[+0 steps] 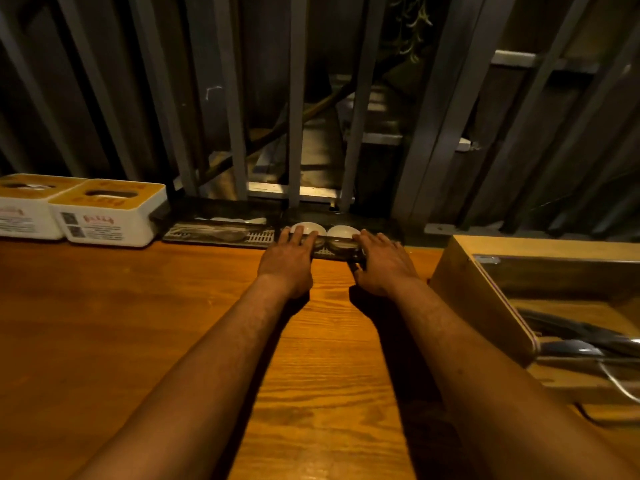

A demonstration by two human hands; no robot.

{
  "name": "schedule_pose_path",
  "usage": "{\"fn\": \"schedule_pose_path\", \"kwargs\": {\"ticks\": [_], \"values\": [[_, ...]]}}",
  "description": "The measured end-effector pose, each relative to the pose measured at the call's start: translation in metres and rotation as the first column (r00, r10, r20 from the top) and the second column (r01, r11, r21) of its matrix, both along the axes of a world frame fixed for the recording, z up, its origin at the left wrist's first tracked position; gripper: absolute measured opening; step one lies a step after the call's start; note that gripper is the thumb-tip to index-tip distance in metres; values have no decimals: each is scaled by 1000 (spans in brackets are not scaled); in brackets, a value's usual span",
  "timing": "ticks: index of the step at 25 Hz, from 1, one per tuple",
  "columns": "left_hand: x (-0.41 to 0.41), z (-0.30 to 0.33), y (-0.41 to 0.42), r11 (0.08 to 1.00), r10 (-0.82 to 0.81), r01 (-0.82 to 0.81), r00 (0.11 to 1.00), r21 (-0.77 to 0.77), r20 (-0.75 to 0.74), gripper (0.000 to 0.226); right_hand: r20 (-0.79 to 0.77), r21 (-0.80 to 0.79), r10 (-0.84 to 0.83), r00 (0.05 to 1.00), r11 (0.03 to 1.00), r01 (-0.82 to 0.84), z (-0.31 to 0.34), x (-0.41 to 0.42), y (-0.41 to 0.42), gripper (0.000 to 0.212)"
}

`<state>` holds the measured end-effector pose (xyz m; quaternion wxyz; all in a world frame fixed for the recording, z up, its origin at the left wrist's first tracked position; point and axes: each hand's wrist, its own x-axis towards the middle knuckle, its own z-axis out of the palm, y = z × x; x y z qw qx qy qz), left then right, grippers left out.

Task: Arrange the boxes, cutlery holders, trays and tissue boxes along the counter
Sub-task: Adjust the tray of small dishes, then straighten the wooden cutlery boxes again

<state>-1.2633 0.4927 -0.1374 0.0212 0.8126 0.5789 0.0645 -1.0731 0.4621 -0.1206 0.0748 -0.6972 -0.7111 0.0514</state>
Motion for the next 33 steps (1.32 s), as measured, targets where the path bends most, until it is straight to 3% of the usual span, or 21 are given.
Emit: {"fn": "schedule_pose_path", "kwargs": {"ticks": [9,13,20,23,25,29,33], "values": [[3,2,19,1000,-15,14,994,-11,-111,93,57,-92,-3,998,996,9,11,2,21,81],[5,8,-4,999,-5,8,996,34,-91,83,69,-109,-1,998,994,9,22,1,2,80],[33,57,-117,972,-109,79,986,223,125,54,-104,155,23,994,988,-7,68,5,-99,61],[66,75,-179,949,-167,94,959,300,228,48,-143,314,82,986,949,-33,88,41,-155,50],[97,83,-216,942,-197,108,944,318,263,47,-156,336,85,984,941,-28,93,82,-188,44],[184,88,-274,950,-220,145,940,278,261,49,-123,228,-3,992,973,32,81,189,-249,42],[253,78,-287,962,-182,152,976,227,116,56,-67,168,-36,997,985,47,64,268,-279,57]]}}
